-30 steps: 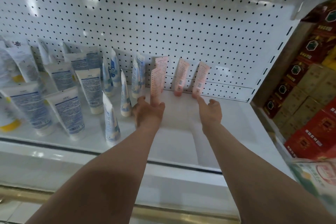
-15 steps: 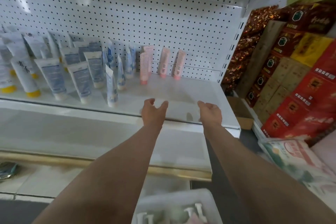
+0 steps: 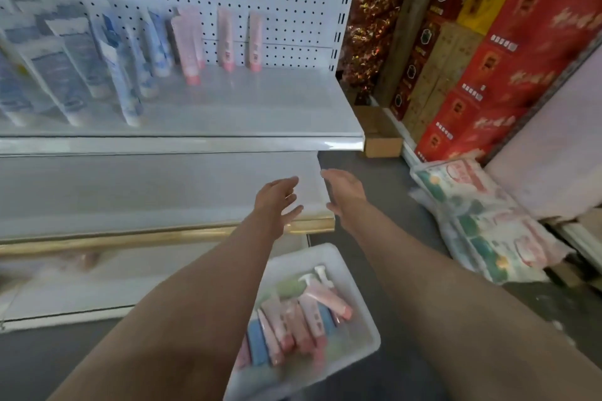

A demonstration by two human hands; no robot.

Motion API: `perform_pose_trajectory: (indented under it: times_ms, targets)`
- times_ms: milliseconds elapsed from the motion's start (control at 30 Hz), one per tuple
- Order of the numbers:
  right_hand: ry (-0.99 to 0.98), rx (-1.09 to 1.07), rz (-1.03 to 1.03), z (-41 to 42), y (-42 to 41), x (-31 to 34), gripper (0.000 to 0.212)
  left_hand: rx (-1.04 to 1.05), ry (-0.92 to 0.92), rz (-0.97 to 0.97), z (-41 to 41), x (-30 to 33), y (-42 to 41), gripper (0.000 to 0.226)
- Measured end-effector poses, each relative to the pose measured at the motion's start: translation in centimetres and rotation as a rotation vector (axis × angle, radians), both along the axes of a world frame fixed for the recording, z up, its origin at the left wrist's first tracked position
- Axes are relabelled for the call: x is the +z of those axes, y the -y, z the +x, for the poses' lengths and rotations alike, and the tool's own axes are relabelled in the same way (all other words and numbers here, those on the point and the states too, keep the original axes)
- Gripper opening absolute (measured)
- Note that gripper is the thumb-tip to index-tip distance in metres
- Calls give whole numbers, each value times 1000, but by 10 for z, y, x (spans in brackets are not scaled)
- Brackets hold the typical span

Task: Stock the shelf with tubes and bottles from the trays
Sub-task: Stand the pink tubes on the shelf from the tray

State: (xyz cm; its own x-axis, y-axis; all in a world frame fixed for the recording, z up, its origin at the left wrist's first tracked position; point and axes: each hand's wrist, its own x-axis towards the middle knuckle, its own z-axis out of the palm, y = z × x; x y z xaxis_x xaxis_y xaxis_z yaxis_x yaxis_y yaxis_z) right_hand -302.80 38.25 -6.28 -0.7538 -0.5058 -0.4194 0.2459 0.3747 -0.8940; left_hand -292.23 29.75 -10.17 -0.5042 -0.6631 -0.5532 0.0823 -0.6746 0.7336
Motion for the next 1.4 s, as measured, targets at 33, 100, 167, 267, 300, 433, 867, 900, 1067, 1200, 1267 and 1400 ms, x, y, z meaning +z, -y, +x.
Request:
perform_pose_trajectory:
  times_ms: [33, 100, 167, 267, 300, 433, 867, 900, 1067, 1200, 1267, 1400]
  targets:
    - [18, -6, 24, 1, -6, -9, 30, -12, 26, -4, 0, -9, -6, 31]
    - [54, -27, 63, 4, -18, -29, 18, -37, 83, 2, 1, -32, -17, 30]
    - [66, -46, 119, 4, -29, -52, 11, -97, 134, 49, 5, -58, -27, 29]
    - [95, -48, 225, 3, -47, -91, 18, -147, 202, 118, 16, -98, -42, 32]
    - [118, -56, 249, 5, -55, -104, 17, -135, 234, 130, 21, -112, -47, 27]
    - [171, -88, 377, 14, -85, -163, 15, -171, 385, 183, 41, -170, -68, 34]
    - [321, -7, 636, 46, -104, -304, 28, -357, 815, 185, 65, -308, -91, 44]
    - [322, -13, 606, 45, -102, -313, 30, -383, 828, 175, 63, -316, -91, 49]
    - [356, -90, 585, 47, -103, -352, 28, -391, 953, 148, 51, -358, -101, 71]
    - [379, -40, 623, 49, -102, -367, 56, -309, 1048, 141, 38, -350, -102, 71]
    - [370, -4, 661, 46, -106, -379, 60, -299, 1032, 162, 36, -351, -100, 60]
    - [445, -49, 647, 36, -105, -385, 41, -310, 1107, 168, 39, -363, -98, 59]
